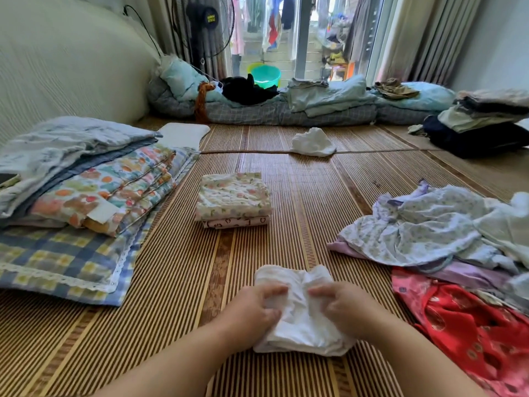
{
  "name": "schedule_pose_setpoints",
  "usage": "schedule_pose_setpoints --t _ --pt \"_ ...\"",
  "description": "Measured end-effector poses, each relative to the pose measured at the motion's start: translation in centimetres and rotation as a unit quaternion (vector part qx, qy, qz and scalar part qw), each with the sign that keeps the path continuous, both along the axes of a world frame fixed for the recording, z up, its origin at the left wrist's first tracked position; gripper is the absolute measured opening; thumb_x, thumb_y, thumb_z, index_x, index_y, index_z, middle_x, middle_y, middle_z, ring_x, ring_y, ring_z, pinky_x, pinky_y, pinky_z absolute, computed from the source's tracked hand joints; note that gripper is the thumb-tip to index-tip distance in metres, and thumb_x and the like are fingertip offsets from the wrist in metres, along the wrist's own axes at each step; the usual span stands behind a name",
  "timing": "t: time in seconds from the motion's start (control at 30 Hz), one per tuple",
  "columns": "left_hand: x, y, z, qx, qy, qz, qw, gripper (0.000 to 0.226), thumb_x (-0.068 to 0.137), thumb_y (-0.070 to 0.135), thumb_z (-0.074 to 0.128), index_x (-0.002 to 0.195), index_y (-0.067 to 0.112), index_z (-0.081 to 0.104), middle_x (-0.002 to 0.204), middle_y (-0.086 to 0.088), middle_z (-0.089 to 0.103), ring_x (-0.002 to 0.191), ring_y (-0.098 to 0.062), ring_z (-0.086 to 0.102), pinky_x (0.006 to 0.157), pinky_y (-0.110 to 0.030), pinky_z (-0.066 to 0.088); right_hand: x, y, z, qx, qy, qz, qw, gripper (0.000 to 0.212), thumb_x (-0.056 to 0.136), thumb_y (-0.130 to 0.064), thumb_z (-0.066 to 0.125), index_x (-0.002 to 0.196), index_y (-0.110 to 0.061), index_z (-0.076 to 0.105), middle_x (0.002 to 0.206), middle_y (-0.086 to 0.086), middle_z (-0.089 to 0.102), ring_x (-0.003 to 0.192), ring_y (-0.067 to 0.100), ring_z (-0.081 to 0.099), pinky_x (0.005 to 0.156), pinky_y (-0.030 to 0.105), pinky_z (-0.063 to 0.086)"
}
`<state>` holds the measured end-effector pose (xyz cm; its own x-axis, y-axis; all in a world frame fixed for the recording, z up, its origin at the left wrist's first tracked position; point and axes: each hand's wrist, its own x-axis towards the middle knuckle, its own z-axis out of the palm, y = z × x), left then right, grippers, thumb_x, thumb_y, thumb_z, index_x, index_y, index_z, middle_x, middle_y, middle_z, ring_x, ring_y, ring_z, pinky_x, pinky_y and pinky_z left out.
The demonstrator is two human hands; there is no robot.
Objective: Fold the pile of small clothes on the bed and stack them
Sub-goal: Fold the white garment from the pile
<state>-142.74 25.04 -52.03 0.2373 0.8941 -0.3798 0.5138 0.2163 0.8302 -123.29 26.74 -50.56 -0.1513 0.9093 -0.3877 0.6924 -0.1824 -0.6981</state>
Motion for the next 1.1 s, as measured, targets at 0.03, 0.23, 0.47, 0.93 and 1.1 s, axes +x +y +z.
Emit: schedule_pose_setpoints --t 0.03,0.23,0.47,0.93,1.1 --pt "-0.1 0.5 -0.2 0.022 0.025 0.004 0.999 0.049 0.093 0.017 0.058 0.134 0.041 0.048 0.126 -0.001 0.047 0.077 -0.016 0.063 0.062 -0.019 0.053 0.0 0.0 0.3 -0.008 0.004 0.002 1.0 0.046 0.091 -0.006 0.052 0.127 -0.035 0.058 0.116 -0.009 0.052 0.083 0.011 0.064 0.059 0.015 0.049" --pt "-4.8 7.3 3.7 0.133 0.057 0.055 0.988 0.066 0.087 0.01 0.062 0.144 0.032 0.037 0.128 -0.003 0.046 0.078 -0.018 0.062 0.059 -0.021 0.056 -3.5 5.3 4.2 0.059 0.078 -0.013 0.995 0.062 0.081 0.002 0.065 0.131 -0.033 0.055 0.136 0.008 0.044 0.078 0.024 0.069 0.064 0.03 0.06" --pt "-11.5 18.5 8.7 0.262 0.089 0.116 0.954 0.069 0.086 0.01 0.063 0.147 0.025 0.035 0.118 -0.011 0.046 0.077 -0.023 0.062 0.055 -0.025 0.056 -11.6 18.7 8.5 0.223 -0.039 0.066 0.972 0.084 0.081 -0.002 0.065 0.15 -0.03 0.026 0.141 0.007 0.042 0.11 0.025 0.055 0.092 0.037 0.053" --pt "-13.8 26.5 0.5 0.122 0.414 0.053 0.901 0.083 0.087 0.056 0.041 0.154 0.027 0.003 0.161 0.0 -0.012 0.146 -0.034 -0.009 0.115 -0.058 0.007 -14.3 28.6 -0.3 0.174 -0.312 0.141 0.923 0.083 0.09 -0.047 0.05 0.152 -0.034 -0.003 0.16 0.007 -0.012 0.147 0.035 0.004 0.114 0.063 0.008" --pt "-11.2 22.9 1.8 0.242 0.398 0.058 0.883 0.08 0.089 0.061 0.039 0.153 0.029 0.002 0.161 0.005 -0.006 0.147 -0.027 -0.008 0.117 -0.056 0.002 -11.8 24.6 0.6 0.255 -0.268 0.086 0.925 0.078 0.091 -0.057 0.043 0.152 -0.035 -0.001 0.162 0.004 -0.007 0.148 0.028 0.002 0.113 0.061 0.007"
